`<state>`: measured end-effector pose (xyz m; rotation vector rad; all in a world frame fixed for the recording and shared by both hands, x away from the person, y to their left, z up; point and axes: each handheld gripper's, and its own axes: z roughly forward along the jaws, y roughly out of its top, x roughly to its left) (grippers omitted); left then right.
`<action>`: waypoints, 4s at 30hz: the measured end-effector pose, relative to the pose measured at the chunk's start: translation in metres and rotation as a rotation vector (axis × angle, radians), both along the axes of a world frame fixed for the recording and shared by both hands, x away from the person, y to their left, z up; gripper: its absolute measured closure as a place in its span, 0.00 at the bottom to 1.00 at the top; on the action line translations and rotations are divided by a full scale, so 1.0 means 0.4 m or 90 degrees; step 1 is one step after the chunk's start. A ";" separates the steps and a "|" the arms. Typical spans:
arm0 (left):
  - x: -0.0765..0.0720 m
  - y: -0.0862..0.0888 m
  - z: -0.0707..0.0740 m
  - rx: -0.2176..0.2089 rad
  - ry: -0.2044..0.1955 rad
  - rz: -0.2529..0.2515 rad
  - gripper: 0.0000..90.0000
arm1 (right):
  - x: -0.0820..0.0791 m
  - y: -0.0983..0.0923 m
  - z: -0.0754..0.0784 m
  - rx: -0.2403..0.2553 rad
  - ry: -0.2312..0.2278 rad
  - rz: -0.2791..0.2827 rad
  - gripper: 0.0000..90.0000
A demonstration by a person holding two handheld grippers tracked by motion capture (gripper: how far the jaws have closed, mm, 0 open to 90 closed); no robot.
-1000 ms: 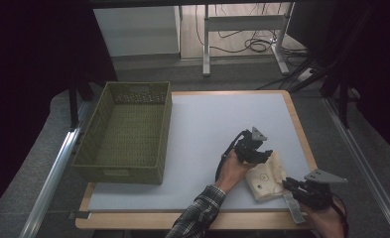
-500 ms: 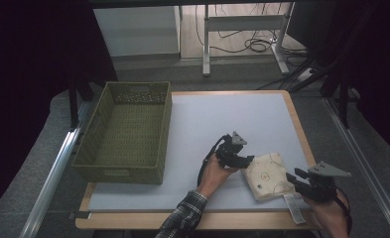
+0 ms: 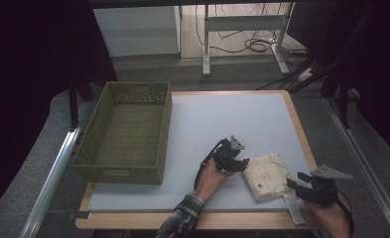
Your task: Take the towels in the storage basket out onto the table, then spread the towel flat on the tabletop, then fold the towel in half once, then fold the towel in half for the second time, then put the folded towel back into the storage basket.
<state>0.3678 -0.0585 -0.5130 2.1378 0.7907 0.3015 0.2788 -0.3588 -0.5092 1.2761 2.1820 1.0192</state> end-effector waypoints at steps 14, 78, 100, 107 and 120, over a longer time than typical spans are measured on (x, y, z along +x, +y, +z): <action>0.005 -0.007 -0.041 -0.007 0.017 0.001 0.49 | -0.006 0.029 -0.035 -0.007 0.025 0.002 0.53; -0.014 0.210 0.192 0.062 -0.010 0.057 0.93 | 0.071 0.256 0.122 0.129 0.011 0.140 0.91; 0.026 0.327 0.277 0.073 -0.005 0.088 0.93 | 0.137 0.363 0.191 0.137 0.006 0.173 0.91; 0.038 0.368 0.296 0.067 -0.004 0.100 0.93 | 0.155 0.402 0.207 0.136 0.003 0.179 0.91; 0.054 0.433 0.322 0.067 -0.007 0.119 0.93 | 0.190 0.461 0.235 0.157 0.016 0.192 0.91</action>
